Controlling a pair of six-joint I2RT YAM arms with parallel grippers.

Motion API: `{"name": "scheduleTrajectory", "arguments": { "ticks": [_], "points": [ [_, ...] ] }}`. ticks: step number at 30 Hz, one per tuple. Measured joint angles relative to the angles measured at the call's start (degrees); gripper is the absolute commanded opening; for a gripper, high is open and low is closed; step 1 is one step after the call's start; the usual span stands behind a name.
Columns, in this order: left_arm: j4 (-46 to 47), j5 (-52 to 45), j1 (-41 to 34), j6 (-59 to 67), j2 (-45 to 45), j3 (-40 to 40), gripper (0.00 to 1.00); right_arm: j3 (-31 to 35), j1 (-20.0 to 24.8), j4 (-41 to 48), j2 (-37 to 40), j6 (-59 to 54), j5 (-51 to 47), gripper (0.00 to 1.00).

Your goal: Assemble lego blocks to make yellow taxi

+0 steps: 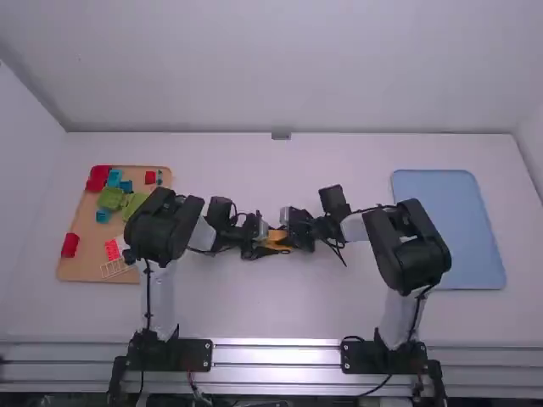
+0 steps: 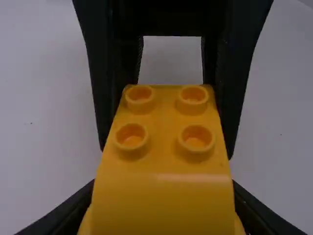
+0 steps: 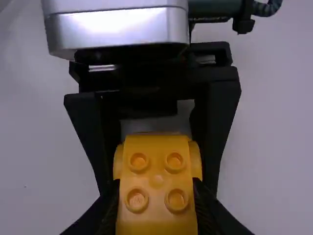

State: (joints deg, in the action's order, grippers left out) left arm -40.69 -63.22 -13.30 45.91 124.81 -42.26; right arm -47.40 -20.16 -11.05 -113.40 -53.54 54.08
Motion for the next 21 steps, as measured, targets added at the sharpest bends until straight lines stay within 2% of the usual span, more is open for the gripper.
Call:
{"name": "scheduleTrajectory", "arguments": {
  "ticks": [10, 18, 21],
  "points": [
    [0.0, -0.1, 0.0, 0.0, 0.0, 0.0, 0.42, 0.0, -2.3, 2.3, 2.5, -0.3, -6.4, 0.05],
    [0.0, -0.1, 0.1, 0.0, 0.0, 0.0, 0.41, 0.0, -3.0, 2.8, 3.1, 0.3, -8.6, 0.04],
    [0.0, -0.1, 0.1, 0.0, 0.0, 0.0, 0.4, -0.1, -3.3, 3.4, 3.1, 0.2, -9.7, 0.07]
  ]
}}
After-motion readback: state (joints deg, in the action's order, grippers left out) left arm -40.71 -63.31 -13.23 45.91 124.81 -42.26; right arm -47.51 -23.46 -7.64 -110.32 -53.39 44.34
